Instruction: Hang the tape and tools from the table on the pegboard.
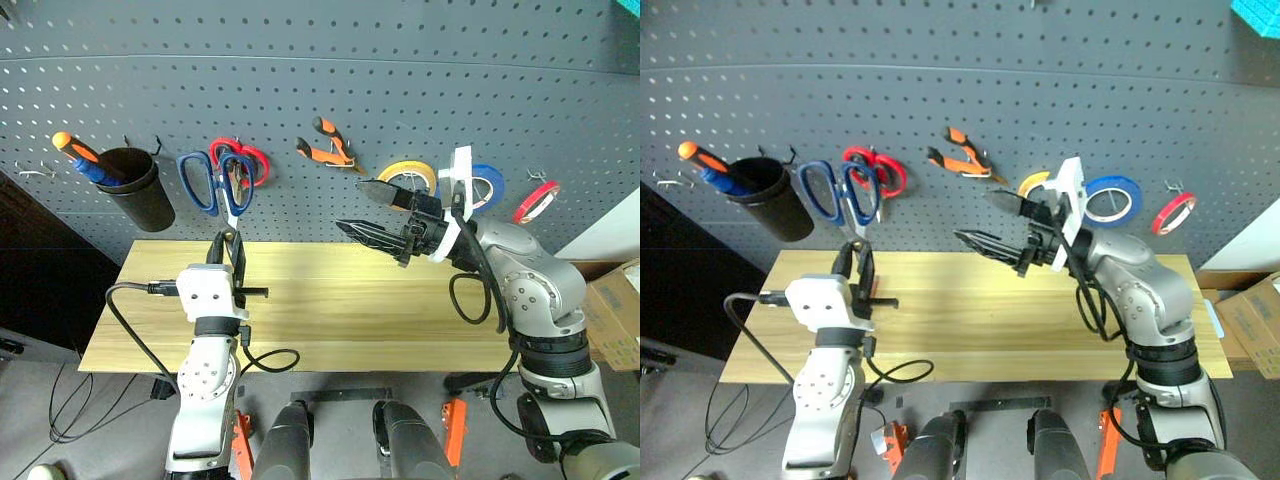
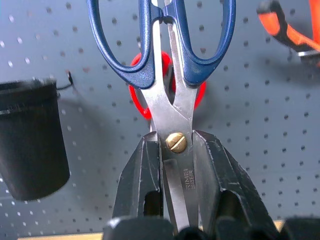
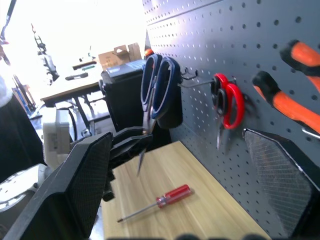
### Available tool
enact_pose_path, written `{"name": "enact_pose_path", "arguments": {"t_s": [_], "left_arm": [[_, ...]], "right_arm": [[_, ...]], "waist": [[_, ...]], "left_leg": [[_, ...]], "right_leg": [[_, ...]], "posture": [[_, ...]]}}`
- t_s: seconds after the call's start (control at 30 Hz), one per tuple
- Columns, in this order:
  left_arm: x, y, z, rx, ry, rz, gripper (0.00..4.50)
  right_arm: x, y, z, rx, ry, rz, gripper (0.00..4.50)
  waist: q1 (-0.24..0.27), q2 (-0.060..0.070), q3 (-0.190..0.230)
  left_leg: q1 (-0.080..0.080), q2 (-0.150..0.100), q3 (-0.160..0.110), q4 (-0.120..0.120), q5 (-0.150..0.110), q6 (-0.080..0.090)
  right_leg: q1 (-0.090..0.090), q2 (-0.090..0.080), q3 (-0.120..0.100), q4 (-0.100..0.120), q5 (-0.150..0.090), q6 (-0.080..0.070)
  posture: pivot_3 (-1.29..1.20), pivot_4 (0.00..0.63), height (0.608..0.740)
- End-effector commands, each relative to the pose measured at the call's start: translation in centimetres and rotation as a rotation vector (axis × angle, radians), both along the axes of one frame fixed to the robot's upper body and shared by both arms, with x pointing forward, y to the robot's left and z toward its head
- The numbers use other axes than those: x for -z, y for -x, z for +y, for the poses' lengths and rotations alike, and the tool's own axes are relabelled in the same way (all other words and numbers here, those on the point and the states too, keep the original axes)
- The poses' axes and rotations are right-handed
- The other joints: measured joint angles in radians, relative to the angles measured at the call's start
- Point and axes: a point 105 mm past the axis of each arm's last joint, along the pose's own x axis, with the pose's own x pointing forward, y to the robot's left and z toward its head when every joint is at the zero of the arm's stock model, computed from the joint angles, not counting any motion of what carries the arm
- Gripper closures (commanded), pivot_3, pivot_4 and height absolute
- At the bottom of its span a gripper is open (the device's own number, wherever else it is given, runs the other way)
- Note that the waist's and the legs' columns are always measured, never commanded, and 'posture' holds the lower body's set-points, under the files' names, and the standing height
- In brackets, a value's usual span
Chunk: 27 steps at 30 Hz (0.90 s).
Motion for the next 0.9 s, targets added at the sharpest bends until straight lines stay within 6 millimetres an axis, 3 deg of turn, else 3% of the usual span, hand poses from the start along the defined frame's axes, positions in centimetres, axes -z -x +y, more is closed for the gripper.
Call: {"name": "enact_pose_path", "arguments": {"t_s": [0.03, 0.4, 0.9], "left_arm": [[-1.5, 0.3, 0.2, -0.007, 0.015, -0.063, 3.98], [-1.1, -0.6, 0.9, -0.027, 0.073, -0.037, 3.98], [0.3, -2.0, 0.2, 0.047, 0.087, 0.062, 3.98]], "right_arm": [[-1.5, 0.7, 0.0, -0.008, -0.019, -0.061, 0.0], [-1.4, 0.6, 0.1, 0.003, -0.003, -0.069, 0.0], [-1.0, 0.4, -0.1, 0.03, 0.013, -0.064, 0.0]], "waist": [[0.0, 0.0, -0.004], [0.0, 0.0, -0.024], [-0.001, 0.0, -0.025]], "left_leg": [[0.0, 0.0, 0.0, 0.0, 0.0, 0.0], [0.001, 0.0, 0.001, 0.0, 0.0, 0.0], [0.001, 0.0, 0.001, 0.0, 0.001, 0.002]], "right_leg": [[0.0, 0.0, 0.0, 0.0, 0.0, 0.0], [0.001, 0.0, 0.001, 0.0, 0.0, 0.0], [0.001, 0.001, 0.001, 0.0, 0.001, 0.0]], "posture": [[0.06, 0.164, 0.74], [0.06, 0.155, 0.74], [0.05, 0.166, 0.74]]}}
